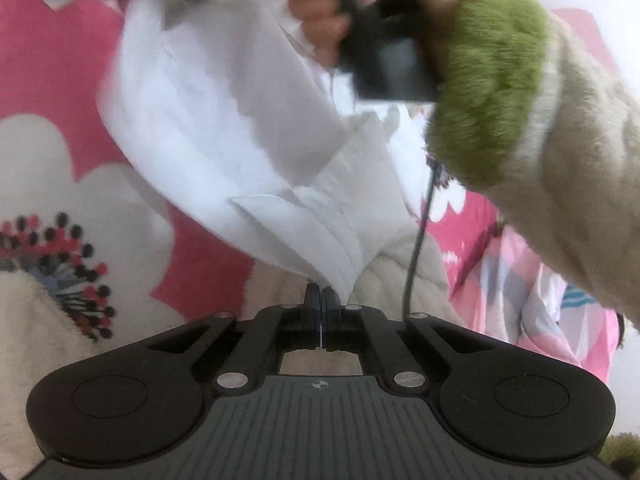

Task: Fold clothes
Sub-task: 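Lift the white shirt high with both grippers and shake it out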

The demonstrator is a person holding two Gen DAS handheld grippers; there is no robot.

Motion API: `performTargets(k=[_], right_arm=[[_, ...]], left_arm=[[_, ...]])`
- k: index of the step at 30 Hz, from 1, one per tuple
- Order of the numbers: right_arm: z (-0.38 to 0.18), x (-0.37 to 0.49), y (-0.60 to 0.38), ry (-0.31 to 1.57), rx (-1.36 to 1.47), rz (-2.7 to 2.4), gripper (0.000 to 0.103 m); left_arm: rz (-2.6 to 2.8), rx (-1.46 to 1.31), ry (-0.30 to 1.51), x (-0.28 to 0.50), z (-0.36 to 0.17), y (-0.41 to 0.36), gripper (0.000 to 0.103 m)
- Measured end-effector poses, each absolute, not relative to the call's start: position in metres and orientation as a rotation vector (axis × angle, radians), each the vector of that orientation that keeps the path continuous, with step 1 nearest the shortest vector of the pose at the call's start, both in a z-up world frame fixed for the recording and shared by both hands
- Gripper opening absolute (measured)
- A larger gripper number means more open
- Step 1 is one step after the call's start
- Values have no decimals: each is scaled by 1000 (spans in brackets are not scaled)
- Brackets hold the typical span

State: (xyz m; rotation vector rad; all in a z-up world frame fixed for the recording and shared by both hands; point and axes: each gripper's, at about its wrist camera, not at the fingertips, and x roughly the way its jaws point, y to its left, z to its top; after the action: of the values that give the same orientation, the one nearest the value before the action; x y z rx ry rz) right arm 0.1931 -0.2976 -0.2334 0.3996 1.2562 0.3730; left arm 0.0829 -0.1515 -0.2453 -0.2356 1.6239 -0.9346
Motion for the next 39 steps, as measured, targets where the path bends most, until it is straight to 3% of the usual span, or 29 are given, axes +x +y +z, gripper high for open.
performTargets(k=[4,11,16,26,33,39], right_arm=[[-170,187,-347,1028,682,308,3],[-40,142,-417,585,929,307,3],[57,107,-442,302,922,321,3],[230,13,-434,-93,699,394,3],[281,-47,-406,-259,629,430,3],[294,-80,-395,-322,612,450,3]], left_arm=[[-880,-243,1541,92,-224,-132,0],[-765,-242,1251,113,-156,-94,0],[-732,-242,959,123,-78,-78,0],[-654,-280,441,97,80,-47,0],[-628,-302,208,48,138,-35,0],[-618,-331,100,21,150,-27,0]])
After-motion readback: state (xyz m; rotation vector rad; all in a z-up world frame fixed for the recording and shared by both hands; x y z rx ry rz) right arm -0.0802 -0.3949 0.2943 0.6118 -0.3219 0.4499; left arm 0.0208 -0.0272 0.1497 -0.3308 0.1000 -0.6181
